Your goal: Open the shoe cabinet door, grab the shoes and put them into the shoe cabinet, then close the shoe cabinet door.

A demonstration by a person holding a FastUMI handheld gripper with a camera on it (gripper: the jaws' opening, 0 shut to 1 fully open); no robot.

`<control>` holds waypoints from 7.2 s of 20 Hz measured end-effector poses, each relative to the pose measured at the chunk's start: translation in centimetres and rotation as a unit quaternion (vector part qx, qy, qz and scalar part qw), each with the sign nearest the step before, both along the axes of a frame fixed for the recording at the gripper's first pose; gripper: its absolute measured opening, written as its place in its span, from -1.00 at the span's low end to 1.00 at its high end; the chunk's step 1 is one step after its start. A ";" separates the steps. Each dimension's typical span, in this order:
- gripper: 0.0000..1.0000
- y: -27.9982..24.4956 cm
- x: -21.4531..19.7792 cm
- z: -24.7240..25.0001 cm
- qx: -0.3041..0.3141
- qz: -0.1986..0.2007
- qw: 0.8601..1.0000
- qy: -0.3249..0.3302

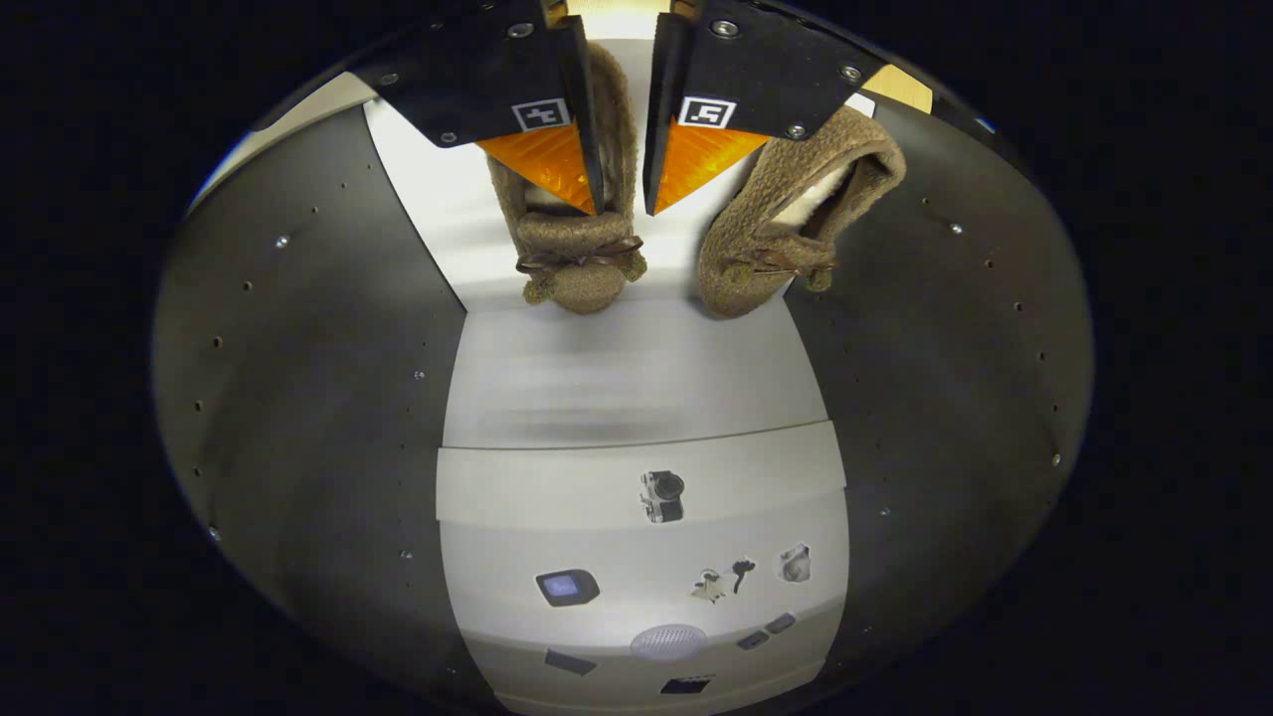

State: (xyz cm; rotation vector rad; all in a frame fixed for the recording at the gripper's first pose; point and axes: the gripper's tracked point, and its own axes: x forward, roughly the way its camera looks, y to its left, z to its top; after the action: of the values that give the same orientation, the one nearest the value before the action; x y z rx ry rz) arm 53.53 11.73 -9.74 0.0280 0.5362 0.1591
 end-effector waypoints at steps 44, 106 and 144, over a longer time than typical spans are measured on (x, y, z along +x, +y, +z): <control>-0.39 -18.2 -47.4 14.7 -0.037 -0.171 0.973 -0.151; 0.40 -2.8 -33.5 7.3 0.094 0.094 0.976 -0.174; 0.93 11.0 -20.8 7.0 0.069 0.083 0.976 -0.189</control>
State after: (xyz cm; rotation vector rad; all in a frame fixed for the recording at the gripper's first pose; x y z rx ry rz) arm 32.70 22.76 -2.72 0.0858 0.1457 0.3577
